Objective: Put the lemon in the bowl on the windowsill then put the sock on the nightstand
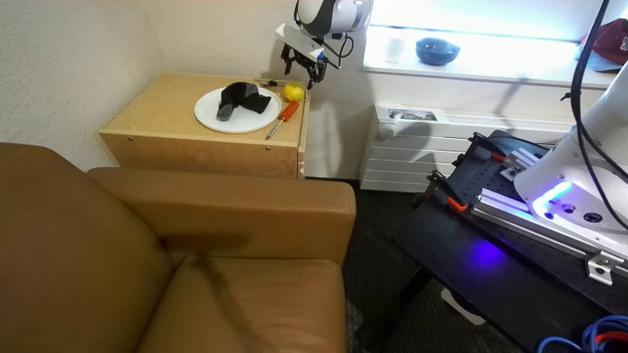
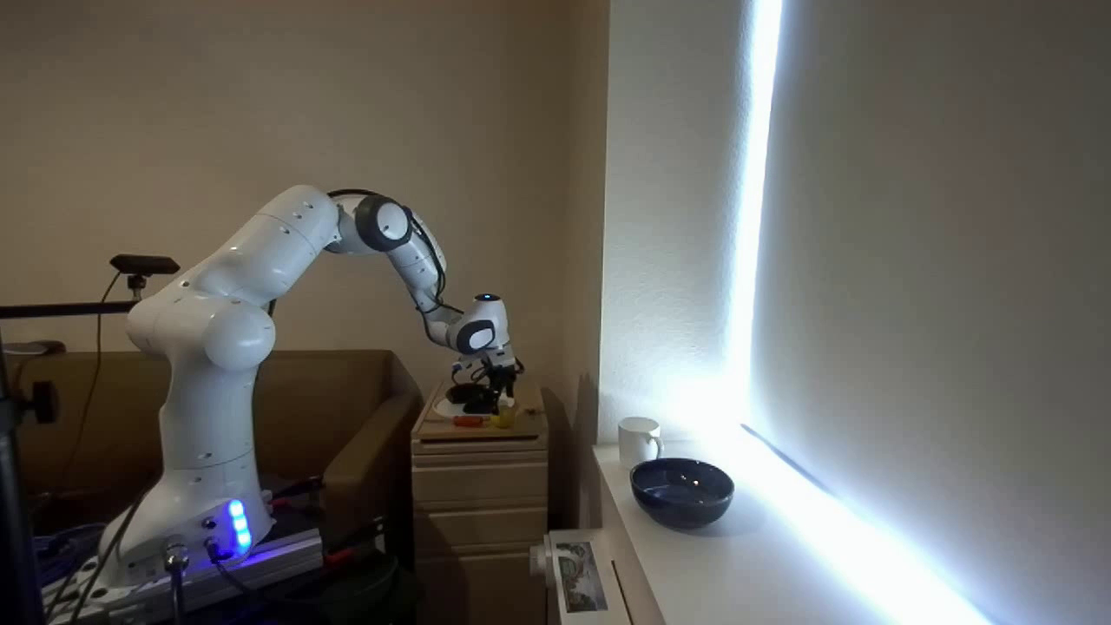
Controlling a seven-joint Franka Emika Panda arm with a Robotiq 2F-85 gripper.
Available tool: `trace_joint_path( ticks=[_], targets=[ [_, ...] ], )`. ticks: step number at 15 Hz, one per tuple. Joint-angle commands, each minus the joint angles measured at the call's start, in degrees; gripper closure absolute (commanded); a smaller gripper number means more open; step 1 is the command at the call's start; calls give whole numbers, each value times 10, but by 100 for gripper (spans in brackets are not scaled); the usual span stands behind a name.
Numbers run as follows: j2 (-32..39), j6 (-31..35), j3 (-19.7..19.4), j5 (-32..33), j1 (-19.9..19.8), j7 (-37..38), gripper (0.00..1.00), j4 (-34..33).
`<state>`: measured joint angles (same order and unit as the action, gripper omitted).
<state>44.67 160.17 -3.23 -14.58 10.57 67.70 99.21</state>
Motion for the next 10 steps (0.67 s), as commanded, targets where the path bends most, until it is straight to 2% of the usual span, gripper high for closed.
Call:
trace_joint_path(
  ticks=[1, 7, 8, 9, 10],
  targets=[
    [38, -17, -9, -3, 9, 30, 0, -52],
    [69, -57, -1, -3, 2, 57, 0, -93],
    [72, -71, 2, -2, -2, 56, 6, -98],
    [75, -79, 2, -1, -1, 58, 26, -102],
    [77, -92, 2, 1, -1, 60, 34, -107]
  ],
)
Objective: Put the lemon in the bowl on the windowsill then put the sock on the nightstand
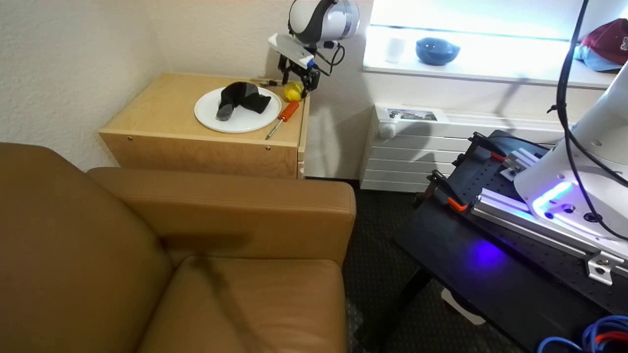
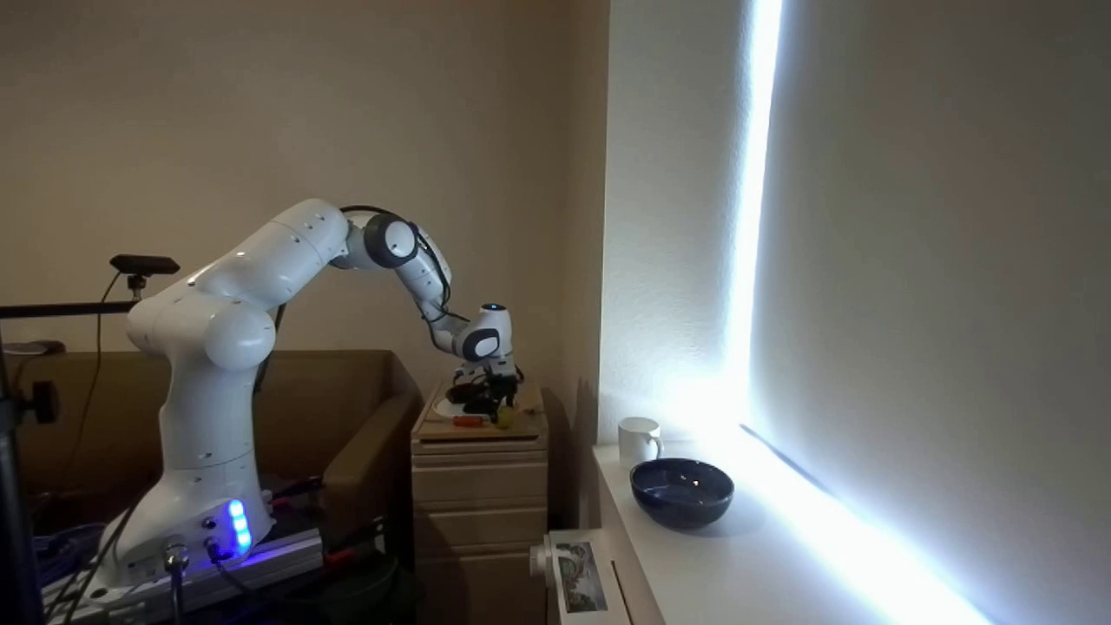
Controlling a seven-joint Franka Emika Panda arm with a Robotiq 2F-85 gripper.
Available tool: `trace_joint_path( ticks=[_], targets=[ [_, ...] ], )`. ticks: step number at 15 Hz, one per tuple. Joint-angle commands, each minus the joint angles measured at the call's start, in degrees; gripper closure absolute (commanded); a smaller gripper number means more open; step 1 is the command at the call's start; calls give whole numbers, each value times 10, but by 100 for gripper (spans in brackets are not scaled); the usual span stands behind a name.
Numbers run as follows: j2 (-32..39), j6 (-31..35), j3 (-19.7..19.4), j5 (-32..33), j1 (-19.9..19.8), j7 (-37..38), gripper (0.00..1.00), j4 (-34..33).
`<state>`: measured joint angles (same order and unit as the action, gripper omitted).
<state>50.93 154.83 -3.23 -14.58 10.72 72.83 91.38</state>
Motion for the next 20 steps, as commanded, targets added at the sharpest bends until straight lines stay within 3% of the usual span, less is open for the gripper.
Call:
trace_joint_path(
  ticks=[1, 3, 9, 15, 20],
  targets=[
    [17, -48, 2, 1, -3, 10, 41, -34],
    [20, -61, 3, 2, -5, 11, 54, -43],
    [-11, -89, -22, 26, 9, 25, 56, -26],
    [-162, -149, -63, 88, 2, 17, 56, 95],
    [-289, -200, -60, 70, -60, -3, 56, 219]
  ],
)
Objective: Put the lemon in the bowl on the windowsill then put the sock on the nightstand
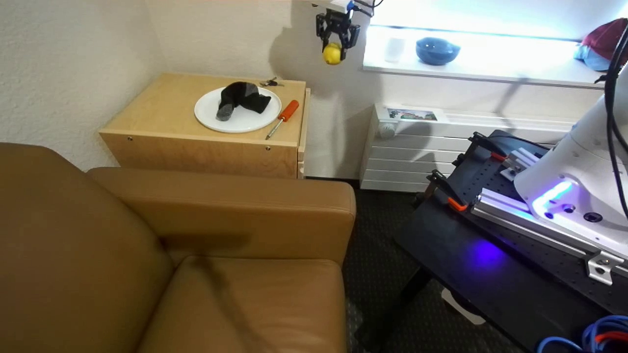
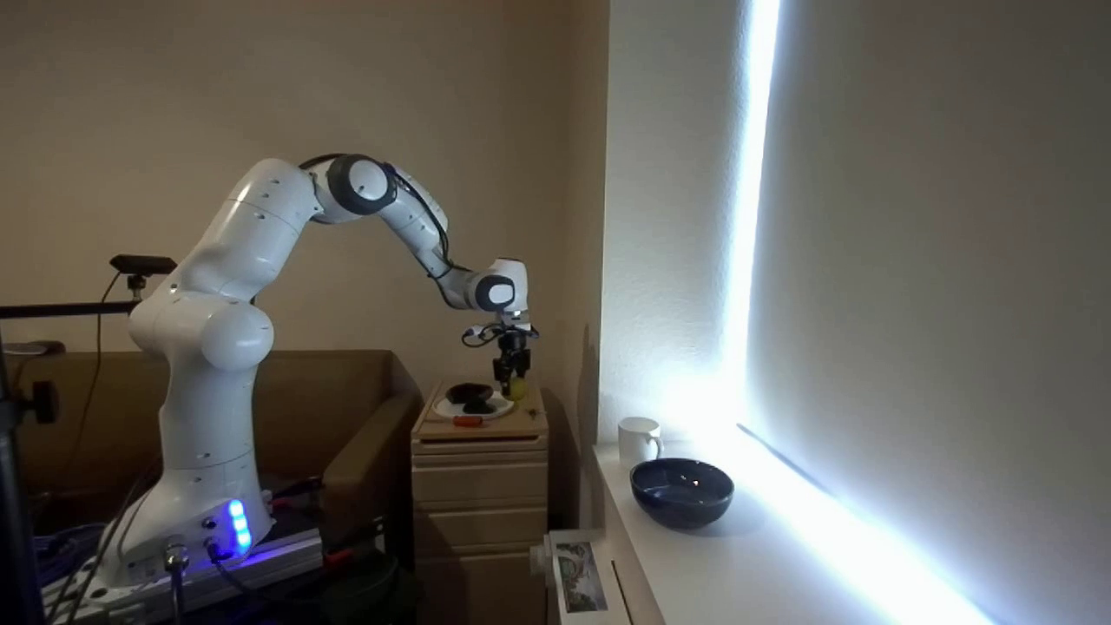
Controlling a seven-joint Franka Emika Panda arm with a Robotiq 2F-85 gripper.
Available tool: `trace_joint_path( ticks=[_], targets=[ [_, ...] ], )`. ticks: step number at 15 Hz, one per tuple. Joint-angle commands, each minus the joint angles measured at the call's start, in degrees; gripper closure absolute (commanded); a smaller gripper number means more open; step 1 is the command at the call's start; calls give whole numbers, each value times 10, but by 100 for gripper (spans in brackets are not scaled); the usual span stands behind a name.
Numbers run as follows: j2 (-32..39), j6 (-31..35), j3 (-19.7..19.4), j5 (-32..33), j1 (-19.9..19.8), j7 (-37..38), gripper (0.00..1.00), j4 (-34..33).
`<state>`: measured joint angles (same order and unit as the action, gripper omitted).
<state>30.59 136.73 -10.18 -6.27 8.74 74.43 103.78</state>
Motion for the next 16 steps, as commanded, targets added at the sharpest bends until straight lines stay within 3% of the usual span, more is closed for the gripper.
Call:
trace_joint_path(
  ticks=[1, 8, 11, 12, 15, 16],
  targets=[
    [-107, -20, 5, -19, -53, -14, 56, 119],
    [-197, -9, -54, -95, -178, -6, 56, 243],
    [-241, -7, -78, -168, -243, -74, 56, 284],
    [-190, -16, -71, -126, -216, -31, 31, 238],
    [-222, -16, -85, -152, -249, -69, 31, 263],
    [-227, -16, -84, -153, -249, -69, 56, 267]
  ],
)
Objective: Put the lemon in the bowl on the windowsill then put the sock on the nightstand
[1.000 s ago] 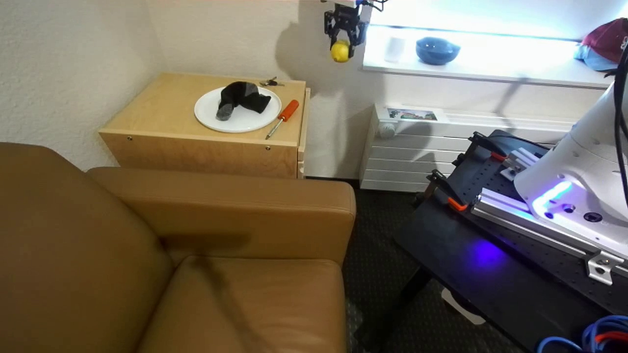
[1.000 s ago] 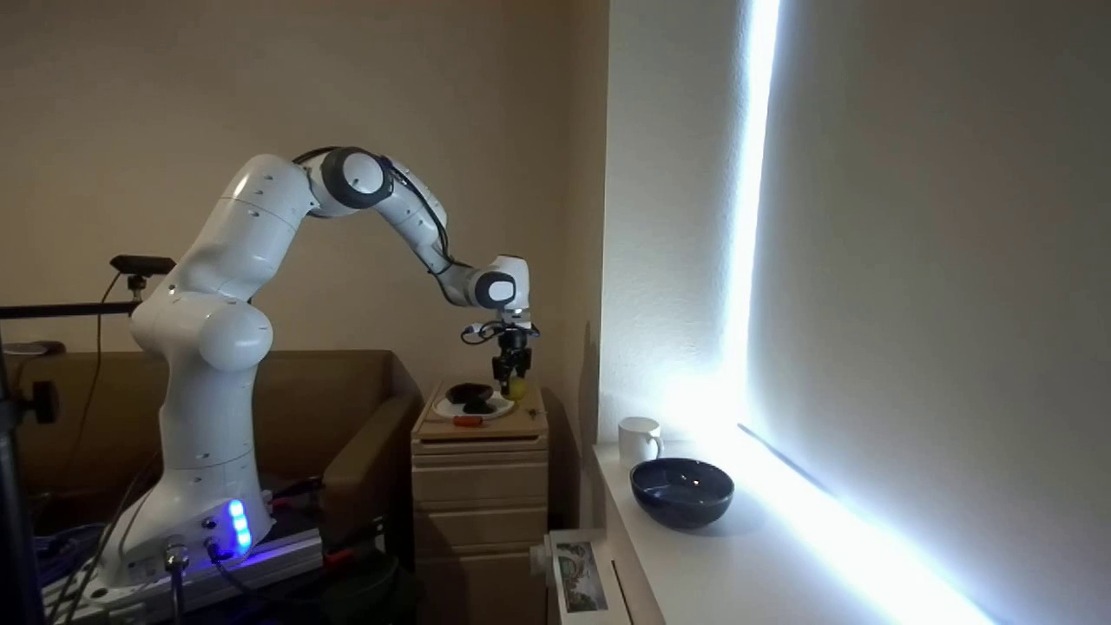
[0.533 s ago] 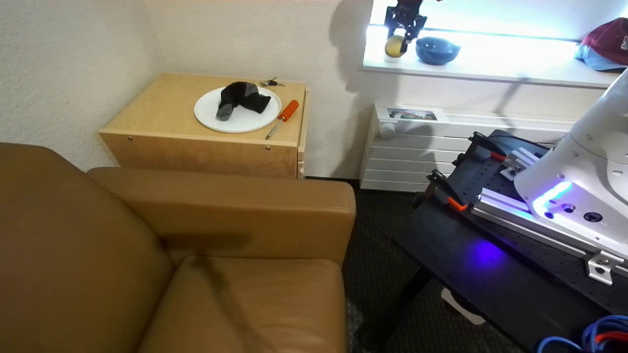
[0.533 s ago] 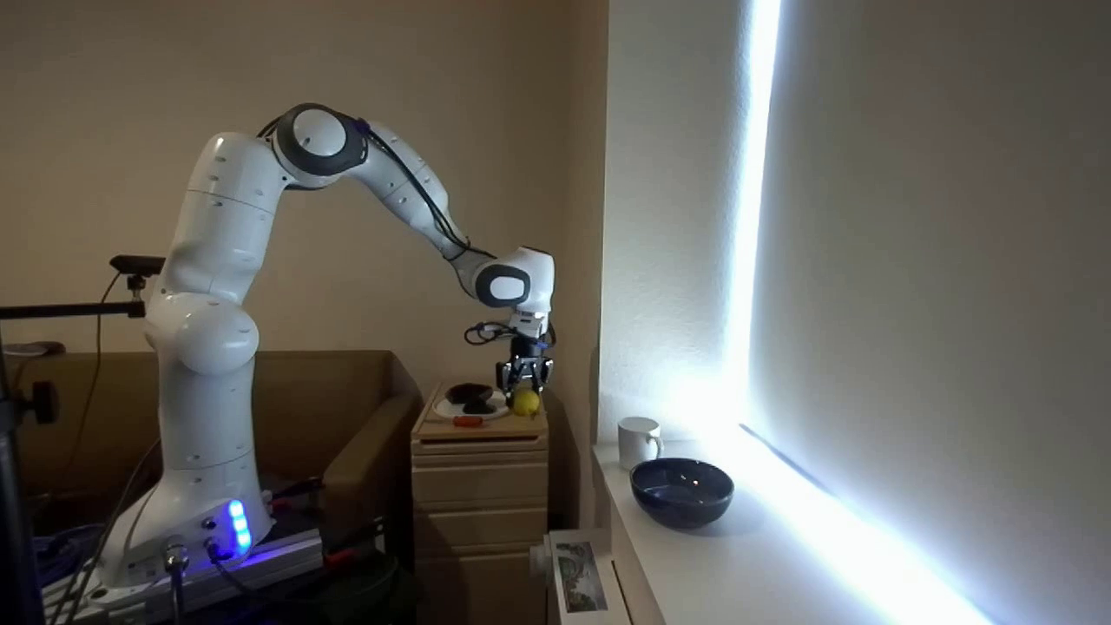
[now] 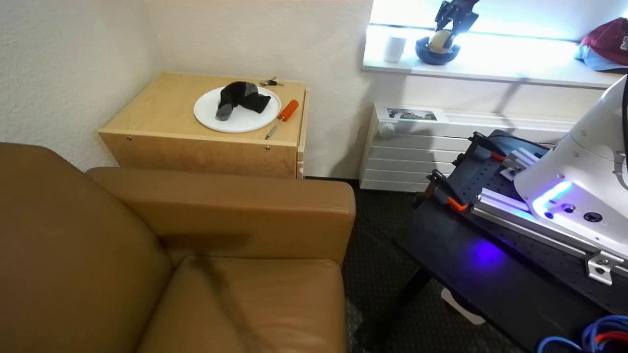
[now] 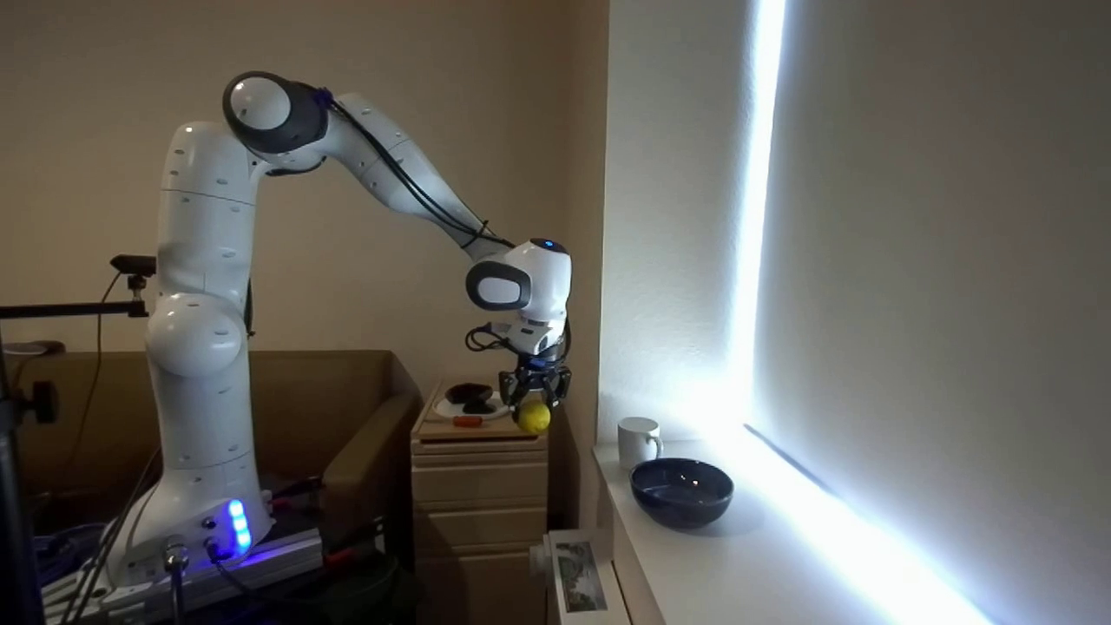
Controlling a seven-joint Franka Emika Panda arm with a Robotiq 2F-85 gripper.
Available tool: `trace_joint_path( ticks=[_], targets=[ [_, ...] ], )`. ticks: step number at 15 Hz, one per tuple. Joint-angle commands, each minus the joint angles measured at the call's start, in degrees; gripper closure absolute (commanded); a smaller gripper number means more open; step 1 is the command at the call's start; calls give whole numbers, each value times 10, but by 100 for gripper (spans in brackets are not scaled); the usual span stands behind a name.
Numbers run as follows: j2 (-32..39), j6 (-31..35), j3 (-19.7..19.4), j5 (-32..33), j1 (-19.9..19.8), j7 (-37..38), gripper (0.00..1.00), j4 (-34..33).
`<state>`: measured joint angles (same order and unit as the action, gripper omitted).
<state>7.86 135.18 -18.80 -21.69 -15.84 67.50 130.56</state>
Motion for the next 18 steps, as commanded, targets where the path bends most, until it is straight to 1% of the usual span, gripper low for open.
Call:
trace_joint_path(
  ticks=[1, 2, 5, 8, 10, 12, 14, 15, 17, 18],
  targets=[
    [21, 21, 5, 7, 2, 23, 56, -12],
    [54, 71, 3, -13, 2, 58, 56, -38],
    [132, 100, 1, -62, -26, 78, 56, -139],
    [211, 123, -4, -91, -56, 122, 56, -242],
    [270, 135, -6, -99, -79, 166, 56, -316],
    [328, 150, -8, -97, -95, 224, 56, -383],
    [371, 164, -12, -91, -98, 298, 56, -426],
    [396, 169, -16, -87, -96, 342, 56, -449],
    [429, 199, -28, -76, -84, 424, 56, -465],
    [454, 204, -34, -71, -82, 469, 56, -488]
  ],
)
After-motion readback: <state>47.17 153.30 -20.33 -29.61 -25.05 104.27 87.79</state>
